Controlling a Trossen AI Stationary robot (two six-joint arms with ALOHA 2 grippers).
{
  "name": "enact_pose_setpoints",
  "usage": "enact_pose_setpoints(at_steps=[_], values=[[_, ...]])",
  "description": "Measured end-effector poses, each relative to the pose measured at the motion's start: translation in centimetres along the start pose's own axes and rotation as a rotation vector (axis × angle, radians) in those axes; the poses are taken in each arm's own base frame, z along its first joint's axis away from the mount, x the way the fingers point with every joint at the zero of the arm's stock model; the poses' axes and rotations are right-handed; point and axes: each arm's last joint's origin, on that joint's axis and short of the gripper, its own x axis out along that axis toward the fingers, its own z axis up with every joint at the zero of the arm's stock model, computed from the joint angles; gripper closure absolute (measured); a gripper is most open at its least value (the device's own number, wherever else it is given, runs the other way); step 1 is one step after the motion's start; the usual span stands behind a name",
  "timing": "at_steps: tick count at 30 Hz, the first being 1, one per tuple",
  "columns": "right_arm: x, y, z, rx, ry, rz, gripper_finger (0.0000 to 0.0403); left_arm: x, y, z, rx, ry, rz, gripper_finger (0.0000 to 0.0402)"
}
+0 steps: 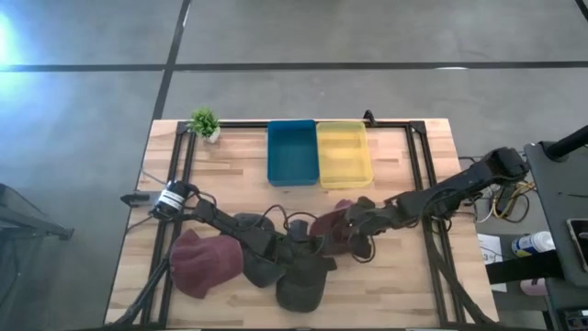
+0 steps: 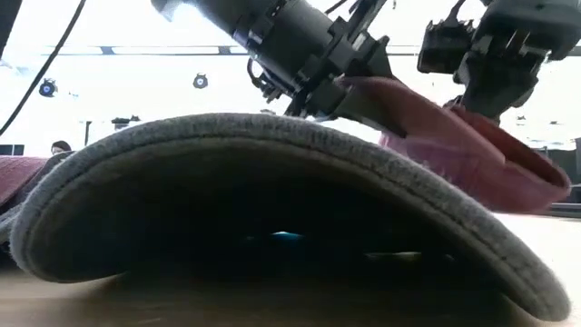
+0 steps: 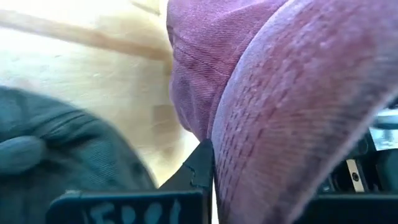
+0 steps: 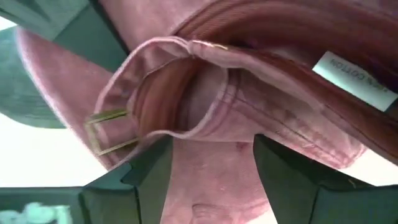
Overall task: Pick & Place hat
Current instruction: Put the right red cap into the yellow bin
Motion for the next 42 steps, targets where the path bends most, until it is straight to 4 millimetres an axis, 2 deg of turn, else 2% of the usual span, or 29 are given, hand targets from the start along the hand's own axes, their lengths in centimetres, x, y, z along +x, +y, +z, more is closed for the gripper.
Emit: enact_pose_setpoints(at_steps=[3,10,14,19,26,31,34,39,42], values=[[-1.8,-0.2,0.2,-0.001,-0.039,0.002,0.0184,0.0,-0.5,0.1,-0.003,-0.027,-0.040,0.0378],[-4.4,-0.5,0.7,0.007,-0.160,-0.007,0.0184,0.3,-1.0,0.7,-0.017,-0.089,-0.082,0.0378],[-6.1,-1.0,0.7,0.014,-0.208,-0.069,0.0184,0.5,-1.4,1.0,-0.016,-0.095,-0.118,0.0378],[-8.2,-2.1,0.0,0.043,-0.237,-0.137,0.0184,0.6,-2.0,1.4,-0.018,-0.122,-0.159,0.0378],[-11.0,-3.8,-1.5,0.188,-0.276,-0.211,0.0184,0.6,-2.0,1.8,-0.028,-0.232,-0.168,0.0378],[-11.6,-4.8,-2.7,0.244,-0.200,-0.265,0.0184,0.6,-2.1,2.0,0.011,-0.294,-0.171,0.0378],[-11.6,-4.8,-2.9,0.273,-0.173,-0.265,0.0184,0.7,-2.1,2.2,0.101,-0.312,-0.154,0.0378],[-11.7,-4.2,-2.3,0.412,-0.207,-0.136,0.0184,0.7,-1.6,2.2,0.343,-0.326,-0.079,0.0378],[-11.7,-4.1,-1.8,0.506,-0.205,-0.061,0.0184,0.8,-1.6,2.4,0.381,-0.332,-0.071,0.0378]])
